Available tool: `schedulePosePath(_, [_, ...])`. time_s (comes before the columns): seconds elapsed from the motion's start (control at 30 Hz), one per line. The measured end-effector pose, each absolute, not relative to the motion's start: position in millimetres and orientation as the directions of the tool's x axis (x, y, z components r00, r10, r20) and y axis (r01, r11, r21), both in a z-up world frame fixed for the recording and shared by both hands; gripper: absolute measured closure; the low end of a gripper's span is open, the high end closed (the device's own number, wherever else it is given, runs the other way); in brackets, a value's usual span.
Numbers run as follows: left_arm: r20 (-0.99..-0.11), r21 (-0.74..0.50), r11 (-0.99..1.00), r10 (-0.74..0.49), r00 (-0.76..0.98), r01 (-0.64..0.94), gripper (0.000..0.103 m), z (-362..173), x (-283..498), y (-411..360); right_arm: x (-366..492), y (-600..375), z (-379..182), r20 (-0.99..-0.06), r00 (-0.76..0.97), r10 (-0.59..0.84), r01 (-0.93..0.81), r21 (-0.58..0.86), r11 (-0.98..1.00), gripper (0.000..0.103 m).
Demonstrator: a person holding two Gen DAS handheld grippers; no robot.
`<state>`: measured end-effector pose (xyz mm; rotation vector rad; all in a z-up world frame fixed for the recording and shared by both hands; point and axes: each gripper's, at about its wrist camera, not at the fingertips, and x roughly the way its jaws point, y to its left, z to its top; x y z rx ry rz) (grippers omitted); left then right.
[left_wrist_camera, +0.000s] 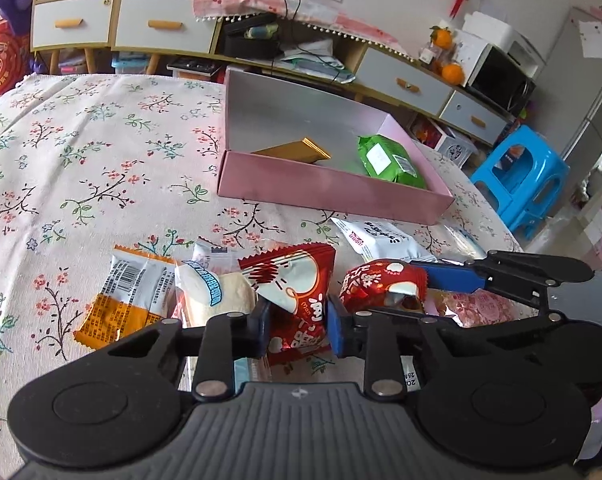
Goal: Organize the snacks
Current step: 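Grasp a red wrapped candy with the right tool while the left tool grasps a red-and-white candy, then lift and carry both red candies in the two tools into the pink box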
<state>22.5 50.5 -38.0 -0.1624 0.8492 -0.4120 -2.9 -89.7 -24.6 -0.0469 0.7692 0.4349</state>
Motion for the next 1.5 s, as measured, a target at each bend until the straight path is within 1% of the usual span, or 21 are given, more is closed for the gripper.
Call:
schedulePosePath(0.1, [-0.694, -0.301, 0.911, -0.412, 0.59, 0.282, 0.078, -37, 22, 52, 1, -92, -25, -0.682, 0.631, 0.369, -0.384, 0.137, 0.913, 0.047])
schedulePosePath(0.2, [-0.696, -0.308, 0.911, -0.413, 0.588, 0.275, 0.081, -37, 22, 53, 2, -93, -25, -0.679, 0.631, 0.376, -0.379, 0.153, 0.913, 0.047])
schedulePosePath(0.23, [-0.696, -0.309, 0.911, -0.413, 0.587, 0.274, 0.081, -36, 22, 53, 3, -93, -25, -0.678, 0.63, 0.379, -0.379, 0.157, 0.912, 0.05])
schedulePosePath(0.27, [-0.696, -0.31, 0.911, -0.413, 0.587, 0.272, 0.081, -36, 22, 54, 4, -93, -25, -0.677, 0.63, 0.382, -0.379, 0.161, 0.911, 0.055])
schedulePosePath(0.3, [-0.697, -0.31, 0.911, -0.412, 0.587, 0.271, 0.081, -36, 22, 54, 6, -93, -25, -0.678, 0.623, 0.39, -0.383, 0.169, 0.908, 0.069])
schedulePosePath(0.33, [-0.697, -0.31, 0.911, -0.412, 0.587, 0.271, 0.081, -36, 22, 54, 7, -92, -26, -0.685, 0.606, 0.404, -0.389, 0.188, 0.902, 0.075])
schedulePosePath(0.4, [-0.697, -0.31, 0.911, -0.412, 0.587, 0.271, 0.081, -36, 22, 54, 8, -90, -28, -0.689, 0.592, 0.417, -0.392, 0.206, 0.897, 0.081])
schedulePosePath(0.7, [-0.685, -0.317, 0.909, -0.416, 0.598, 0.27, 0.082, -29, 23, 56, 8, -92, -23, -0.675, 0.596, 0.435, -0.378, 0.242, 0.894, 0.083])
schedulePosePath(0.83, [-0.674, -0.33, 0.904, -0.427, 0.602, 0.272, 0.082, -24, 24, 56, 10, -99, -16, -0.656, 0.604, 0.453, -0.357, 0.285, 0.889, 0.083])
schedulePosePath(1.07, [-0.652, -0.322, 0.902, -0.432, 0.623, 0.289, 0.082, -11, 27, 52, 15, -107, -1, -0.621, 0.636, 0.458, -0.334, 0.312, 0.889, 0.083])
schedulePosePath(1.5, [-0.637, -0.316, 0.919, -0.389, 0.666, 0.234, 0.082, 8, 51, 44, 37, -128, 26, -0.556, 0.708, 0.436, -0.255, 0.374, 0.892, 0.083])
